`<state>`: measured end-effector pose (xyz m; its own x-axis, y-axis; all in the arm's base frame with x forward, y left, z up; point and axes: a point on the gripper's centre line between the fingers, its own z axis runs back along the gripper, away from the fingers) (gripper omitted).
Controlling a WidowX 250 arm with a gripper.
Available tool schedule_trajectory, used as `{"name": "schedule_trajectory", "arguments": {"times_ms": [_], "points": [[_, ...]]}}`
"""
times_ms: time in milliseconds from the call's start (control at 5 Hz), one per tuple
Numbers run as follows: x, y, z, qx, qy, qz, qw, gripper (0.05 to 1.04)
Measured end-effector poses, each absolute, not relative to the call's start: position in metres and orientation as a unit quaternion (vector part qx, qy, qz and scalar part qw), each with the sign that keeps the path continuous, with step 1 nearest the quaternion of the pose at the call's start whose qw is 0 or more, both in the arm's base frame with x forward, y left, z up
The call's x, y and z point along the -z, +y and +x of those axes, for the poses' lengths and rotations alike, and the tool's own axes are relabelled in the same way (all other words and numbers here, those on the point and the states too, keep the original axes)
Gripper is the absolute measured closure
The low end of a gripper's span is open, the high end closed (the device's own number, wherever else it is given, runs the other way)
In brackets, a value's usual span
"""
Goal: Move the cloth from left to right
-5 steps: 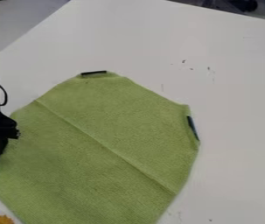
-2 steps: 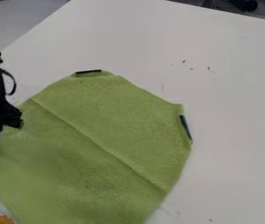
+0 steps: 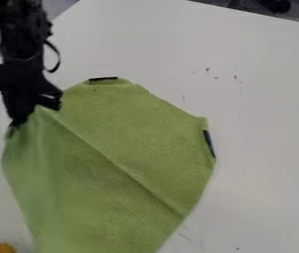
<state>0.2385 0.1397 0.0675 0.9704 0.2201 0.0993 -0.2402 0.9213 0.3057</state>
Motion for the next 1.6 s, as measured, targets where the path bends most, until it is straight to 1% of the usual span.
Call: {"name": "schedule_trajectory", "arguments": {"times_ms": [400, 600, 800, 1000, 1200, 1400, 1600], "points": [[-0.037, 0.103, 0.278, -0.084, -0.016, 0.106, 0.991, 1.017], [-0.027, 0.099, 0.286, -0.074, -0.01, 0.09, 0.993, 1.017], [-0.026, 0.094, 0.294, -0.059, -0.013, 0.083, 0.995, 0.993], [-0.029, 0.092, 0.297, -0.055, -0.014, 0.084, 0.995, 0.828], [-0.031, 0.089, 0.3, -0.05, -0.013, 0.082, 0.995, 0.552], [-0.037, 0.087, 0.304, -0.056, -0.011, 0.077, 0.995, 0.243], [-0.033, 0.079, 0.309, -0.06, 0.006, 0.065, 0.996, 0.077]]}}
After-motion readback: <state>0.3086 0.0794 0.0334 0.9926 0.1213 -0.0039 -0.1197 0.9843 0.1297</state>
